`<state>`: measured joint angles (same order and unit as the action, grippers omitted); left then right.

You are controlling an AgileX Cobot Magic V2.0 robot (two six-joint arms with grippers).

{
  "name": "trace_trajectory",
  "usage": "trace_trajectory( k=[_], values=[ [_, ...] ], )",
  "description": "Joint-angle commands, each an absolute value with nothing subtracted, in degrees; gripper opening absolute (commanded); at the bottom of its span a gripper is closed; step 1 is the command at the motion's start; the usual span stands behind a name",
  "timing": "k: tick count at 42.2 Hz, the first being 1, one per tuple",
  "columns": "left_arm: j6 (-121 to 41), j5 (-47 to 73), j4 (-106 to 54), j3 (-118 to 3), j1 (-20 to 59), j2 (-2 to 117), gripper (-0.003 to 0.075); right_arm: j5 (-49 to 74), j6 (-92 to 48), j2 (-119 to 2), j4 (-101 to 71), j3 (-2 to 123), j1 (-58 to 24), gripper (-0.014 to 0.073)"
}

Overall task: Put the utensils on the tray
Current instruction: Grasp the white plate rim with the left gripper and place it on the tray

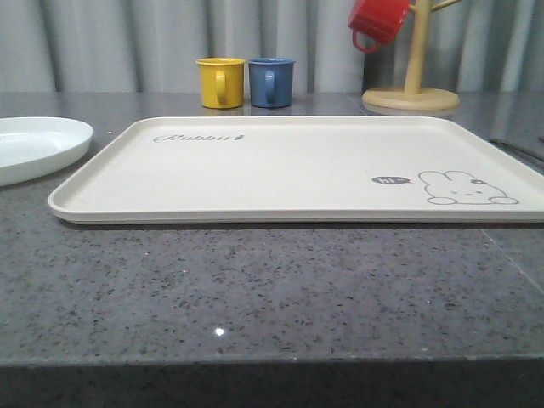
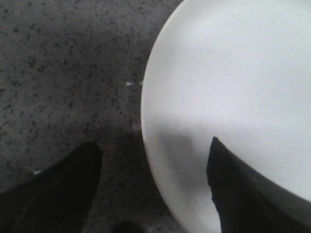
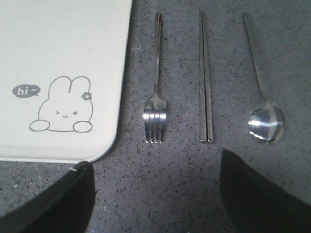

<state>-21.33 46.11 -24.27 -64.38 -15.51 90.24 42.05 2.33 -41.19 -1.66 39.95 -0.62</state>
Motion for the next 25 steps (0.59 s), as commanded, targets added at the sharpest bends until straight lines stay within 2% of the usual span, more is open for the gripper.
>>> trace_trajectory(
  k=[1,4,7,18,25],
  values=[
    [-24.2,44.5,-30.2,-67.0,-15.6,90.4,0.0460,38.7,1.8,-41.3,-1.1,41.9,-0.3,0.0562],
    [-25.9,44.0,-32.8,-67.4,-15.6,91.5,0.0441,38.7,1.8,-41.3,-1.1,41.9,-0.3,0.0562],
    [-26.3,44.0,-34.5,-67.8,-15.6,92.1,0.0386,38.7,1.8,-41.3,-1.1,41.9,-0.3,0.0562],
    [-26.7,41.9,-34.3,-67.8,-15.6,92.3,-0.0006,38.7,1.8,-41.3,-1.1,41.9,-0.3,0.0562],
    [-27.3,42.2,-34.3,-67.8,-15.6,89.6,-0.0020,38.7,1.8,-41.3,-1.1,41.9,-0.3,0.0562]
  ],
)
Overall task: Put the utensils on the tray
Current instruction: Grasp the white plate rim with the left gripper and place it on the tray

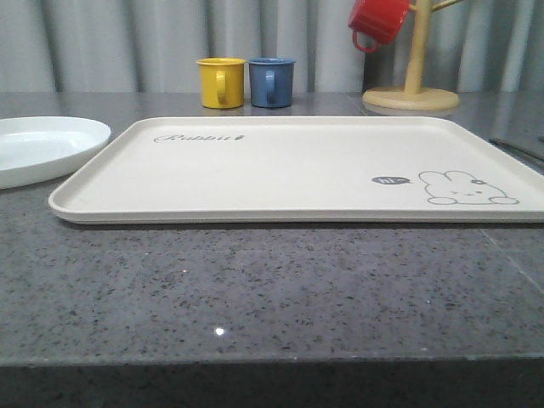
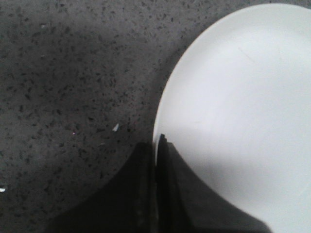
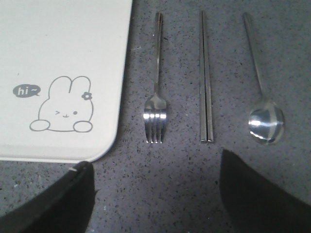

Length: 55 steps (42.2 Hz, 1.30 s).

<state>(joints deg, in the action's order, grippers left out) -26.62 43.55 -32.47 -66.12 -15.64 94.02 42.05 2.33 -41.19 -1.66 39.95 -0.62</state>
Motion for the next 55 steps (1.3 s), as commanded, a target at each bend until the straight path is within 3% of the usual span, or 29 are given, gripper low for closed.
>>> trace_trajectory(
  k=[1,12,33,48,52,55],
  values=[
    [-27.3,42.2,-34.3,-67.8,-15.6,89.0,-0.0020,38.7,1.8,-41.3,-1.1,41.9,-0.3,0.0562],
    [-27.3,46.1,-35.4,-70.7,-12.1,82.6,-0.0020,38.7,1.8,-41.3,-1.1,41.9,-0.3,0.0562],
    [-27.1,44.7,-35.2,-74.6,11.3,89.9,-0.0020,38.7,1.8,-41.3,-1.1,41.9,-0.3,0.0562],
    [-25.2,46.1,-34.7,-80.2,13.3,99.0,-0.0014,38.7,1.8,-41.3,-1.1,41.9,-0.3,0.0562],
    [-25.2,46.2,-33.6,-80.2,13.3,99.4,0.0052,38.7,1.8,-41.3,-1.1,41.9,-0.3,0.0562],
    [-25.2,46.4,-33.6,-80.3,13.3,99.3,0.0172,38.7,1.8,-41.3,-1.1,41.9,-0.3,0.0562]
  ],
)
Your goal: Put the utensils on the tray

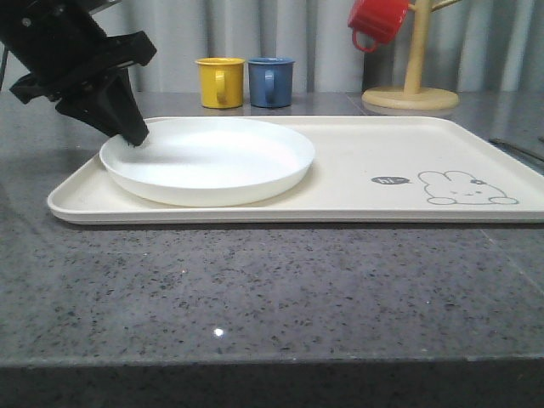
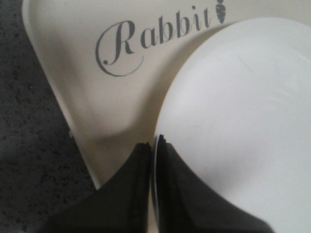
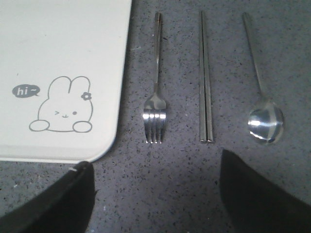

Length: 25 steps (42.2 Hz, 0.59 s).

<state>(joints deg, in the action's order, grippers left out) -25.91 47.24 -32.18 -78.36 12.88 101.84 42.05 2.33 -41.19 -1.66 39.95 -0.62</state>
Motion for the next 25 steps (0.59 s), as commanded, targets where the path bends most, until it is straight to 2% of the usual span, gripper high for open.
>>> trace_trajectory(
  k=[1,5,8,17,25],
  values=[
    [-25.2,46.6,-33.6,-80.3,13.3,99.3,0.0221,38.7,1.8,-41.3,-1.1,41.9,-0.3,0.0562],
    [-25.2,48.4,-33.6,-80.9,13.3,98.8,0.0341,38.7,1.8,-41.3,-1.1,41.9,-0.3,0.0562],
    [-25.1,50.1,-33.6,-81.5,13.3,97.8,0.0385,38.7,1.8,-41.3,-1.1,41.9,-0.3,0.0562],
    [-22.0,50.8,-26.6,-81.6,15.8,89.9,0.0389,38.7,1.8,-41.3,-1.1,41.9,-0.3,0.0562],
    [-11.4,51.5,-9.1,-79.9,24.5,79.8,0.0389,38.7,1.8,-41.3,-1.1,41.9,-0.3,0.0562]
  ],
)
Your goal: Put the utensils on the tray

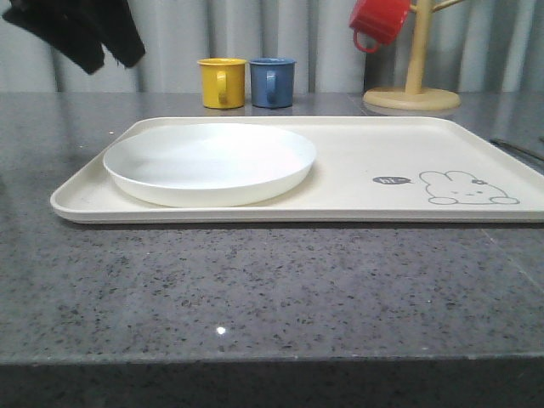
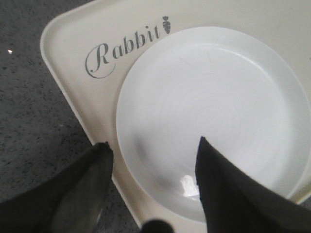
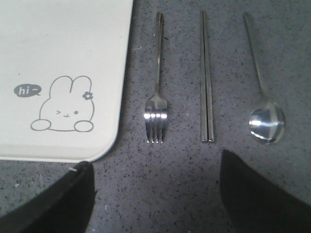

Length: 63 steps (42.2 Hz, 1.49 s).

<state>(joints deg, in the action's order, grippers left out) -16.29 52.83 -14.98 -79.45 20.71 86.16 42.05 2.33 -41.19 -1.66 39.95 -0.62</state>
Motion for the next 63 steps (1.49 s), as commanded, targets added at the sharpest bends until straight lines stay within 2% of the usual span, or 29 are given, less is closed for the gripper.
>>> trace_trajectory(
  k=[1,8,12,32,48,63],
  values=[
    [-10.7,51.3,-7.1,-79.1,26.4,78.0,0.0389,38.7,1.8,-41.3,-1.1,41.9,-0.3,0.0562],
    [-5.1,48.1,1.5,-71.8,37.7,67.5,0.0389,38.7,1.8,-41.3,-1.1,41.9,-0.3,0.0562],
    [-2.4,46.2,3.0,-67.1,41.2,62.0,0.0389,38.7,1.8,-41.3,-1.1,41.9,-0.3,0.0562],
    [0.5,44.8,2.8,-49.5,42.8,35.1,0.0389,38.7,1.8,-41.3,-1.1,41.9,-0.3,0.0562],
    [0.5,44.8,3.0,-49.1,42.8,31.9,0.0389,37.2,1.7,-41.6,-1.1,42.5,-0.3,0.0562],
    [0.5,44.8,3.0,-49.1,42.8,31.9,0.0389,48.3,1.3,-58.8,-1.1,56.8,-0.3,0.0562]
  ],
)
